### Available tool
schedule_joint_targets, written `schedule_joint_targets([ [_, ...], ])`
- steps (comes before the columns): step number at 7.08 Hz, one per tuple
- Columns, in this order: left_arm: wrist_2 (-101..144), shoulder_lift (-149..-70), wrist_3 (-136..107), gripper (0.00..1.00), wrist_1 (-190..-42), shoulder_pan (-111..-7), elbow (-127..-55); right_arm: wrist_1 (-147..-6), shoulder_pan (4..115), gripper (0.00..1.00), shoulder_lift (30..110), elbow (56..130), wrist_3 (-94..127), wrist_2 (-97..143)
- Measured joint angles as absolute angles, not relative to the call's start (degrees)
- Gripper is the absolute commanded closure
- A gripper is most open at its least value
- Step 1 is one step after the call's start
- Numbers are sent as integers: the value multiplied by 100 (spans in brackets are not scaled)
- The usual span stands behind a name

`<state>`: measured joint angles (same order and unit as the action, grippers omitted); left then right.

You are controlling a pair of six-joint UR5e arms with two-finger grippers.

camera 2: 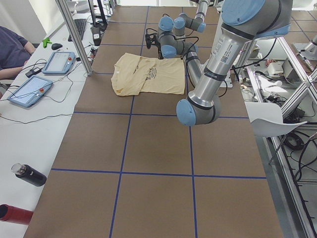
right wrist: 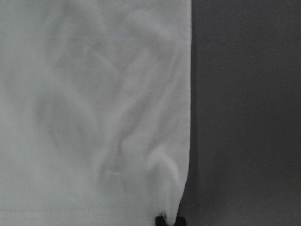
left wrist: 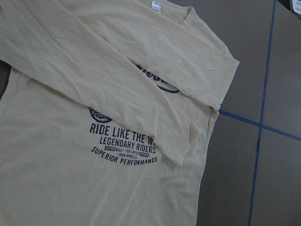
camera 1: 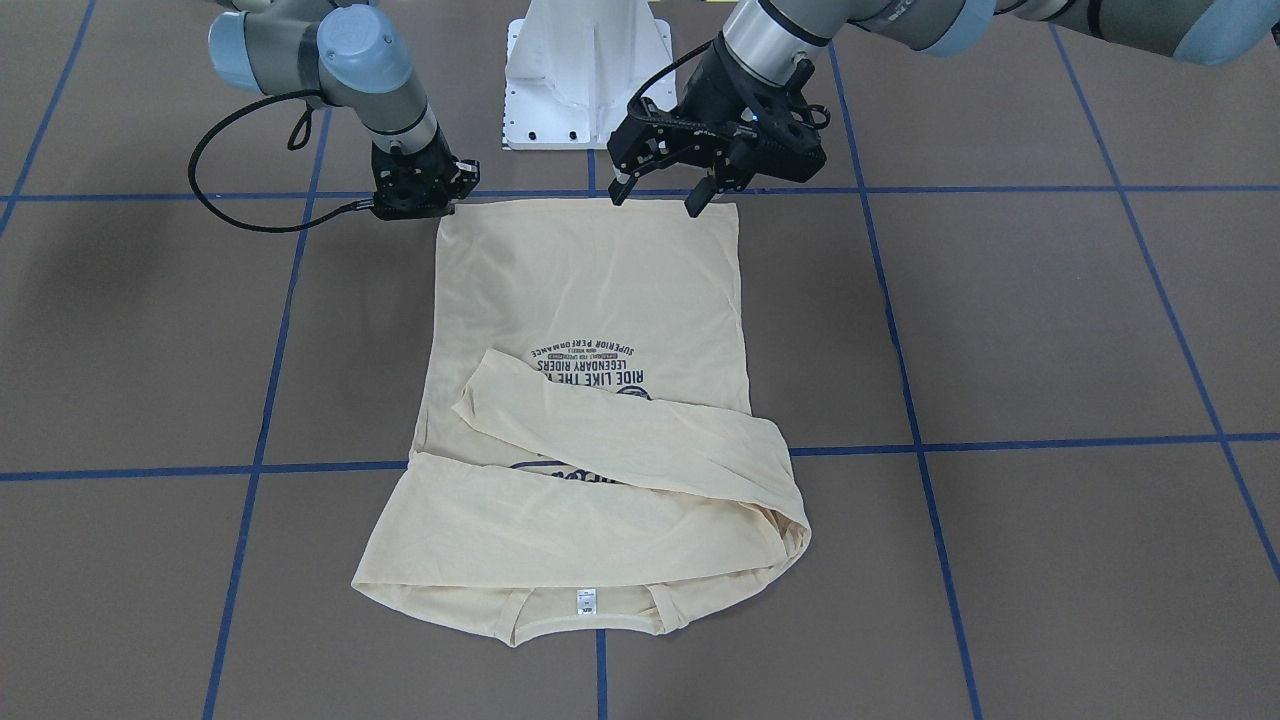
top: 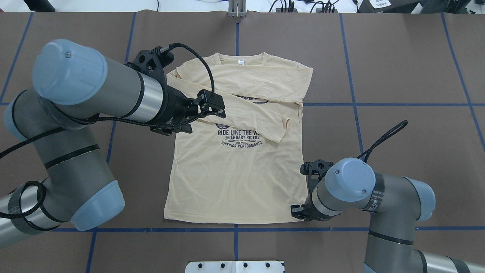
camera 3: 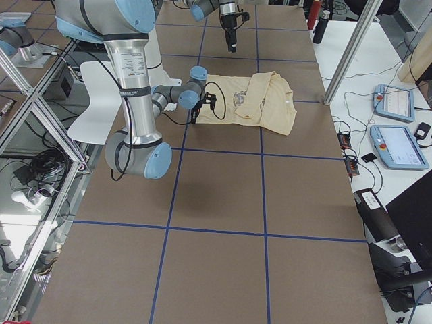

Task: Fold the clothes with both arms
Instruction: 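Move the left gripper to one hem corner while the right reaches the other, then grasp both hem corners nearest the robot with the left and right grippers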

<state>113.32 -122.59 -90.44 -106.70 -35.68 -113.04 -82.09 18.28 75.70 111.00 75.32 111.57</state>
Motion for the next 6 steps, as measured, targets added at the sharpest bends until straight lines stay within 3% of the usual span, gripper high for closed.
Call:
schedule_joint_targets([
  [4,11329,-12133,-9050,0,-10668,-3571,-11325,-8209,2005,100,7539,11330,7563,11292],
  [6,11316,-11665,-9083,0,-10651,-3421,-11455,-8203,2095,100,7525,11466,7733,11325],
])
